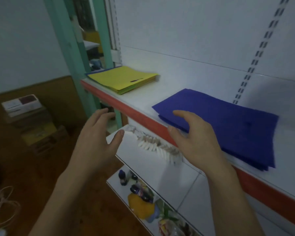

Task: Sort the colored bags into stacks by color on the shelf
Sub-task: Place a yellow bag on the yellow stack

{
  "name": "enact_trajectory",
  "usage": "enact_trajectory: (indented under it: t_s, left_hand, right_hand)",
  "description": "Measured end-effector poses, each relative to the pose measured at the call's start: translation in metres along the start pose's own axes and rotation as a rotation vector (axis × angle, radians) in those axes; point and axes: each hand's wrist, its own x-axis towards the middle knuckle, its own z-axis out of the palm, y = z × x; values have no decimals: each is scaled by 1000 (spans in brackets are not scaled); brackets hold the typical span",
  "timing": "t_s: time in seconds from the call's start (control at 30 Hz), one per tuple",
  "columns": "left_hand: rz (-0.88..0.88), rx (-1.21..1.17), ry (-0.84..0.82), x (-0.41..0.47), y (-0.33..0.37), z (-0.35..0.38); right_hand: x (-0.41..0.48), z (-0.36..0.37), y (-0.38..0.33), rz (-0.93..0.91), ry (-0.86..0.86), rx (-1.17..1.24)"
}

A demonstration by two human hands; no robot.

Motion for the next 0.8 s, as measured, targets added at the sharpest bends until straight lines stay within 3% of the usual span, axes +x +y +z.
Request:
enact_trajectory:
  t_s: [0.33,0.8]
  left_hand:
    - [-174,42,27,80,-130,-11]
    - [-20,-132,-11,243,-208,38]
  right_hand:
    - [115,120,-43,-59,-111,24]
    - [233,211,-51,96,22,74]
